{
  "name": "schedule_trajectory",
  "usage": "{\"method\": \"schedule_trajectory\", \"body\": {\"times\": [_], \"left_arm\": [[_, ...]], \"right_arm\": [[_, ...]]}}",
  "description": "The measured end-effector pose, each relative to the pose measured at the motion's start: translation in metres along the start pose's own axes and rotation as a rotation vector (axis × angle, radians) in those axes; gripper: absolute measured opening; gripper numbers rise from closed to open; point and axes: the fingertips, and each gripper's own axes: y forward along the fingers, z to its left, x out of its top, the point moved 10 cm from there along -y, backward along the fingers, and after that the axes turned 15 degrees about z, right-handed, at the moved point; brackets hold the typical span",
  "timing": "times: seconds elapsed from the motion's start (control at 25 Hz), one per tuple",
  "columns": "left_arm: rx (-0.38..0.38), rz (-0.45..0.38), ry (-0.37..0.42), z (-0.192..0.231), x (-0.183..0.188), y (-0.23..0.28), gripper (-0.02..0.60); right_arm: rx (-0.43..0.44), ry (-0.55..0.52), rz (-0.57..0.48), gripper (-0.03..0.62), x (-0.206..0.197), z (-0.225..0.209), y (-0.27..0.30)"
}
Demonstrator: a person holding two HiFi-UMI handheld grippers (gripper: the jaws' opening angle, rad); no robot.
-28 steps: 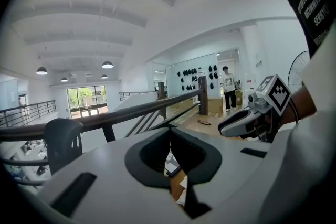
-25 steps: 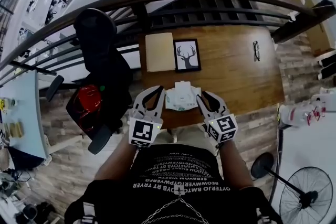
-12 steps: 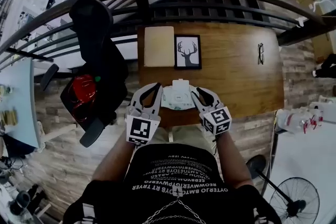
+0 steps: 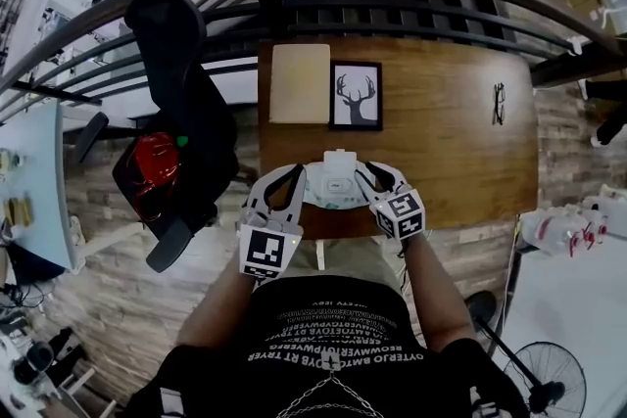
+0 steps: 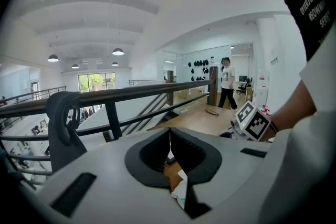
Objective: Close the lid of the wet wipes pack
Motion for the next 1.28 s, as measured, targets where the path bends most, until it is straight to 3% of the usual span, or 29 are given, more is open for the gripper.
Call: {"method": "schedule_trajectory", "body": {"times": [0.2,0.48,0.92,1.28], "left_arm": [[-0.012,0.039,0.005,-0.003,-0.006,0.004,0.028],[0.010,0.086,-0.024,0.003,-0.022,0.007,0.028],[0.011,0.076,-0.036,-0.001,-0.014,0.016,0.028],[0.009,0.078,-0.024,-0.004,-0.008,0.020,0.028]], "right_arm": [[0.039,-0.007,0.039,0.141,-0.001,-0.013,0.024],[0.093,0.003,0.172,0.195,-0.003,-0.027,0.060],[0.157,0.040,0.257,0.234,-0.008,-0.039,0.083],[0.232,0.015,0.261,0.187,-0.007,-0.043,0.086]]}}
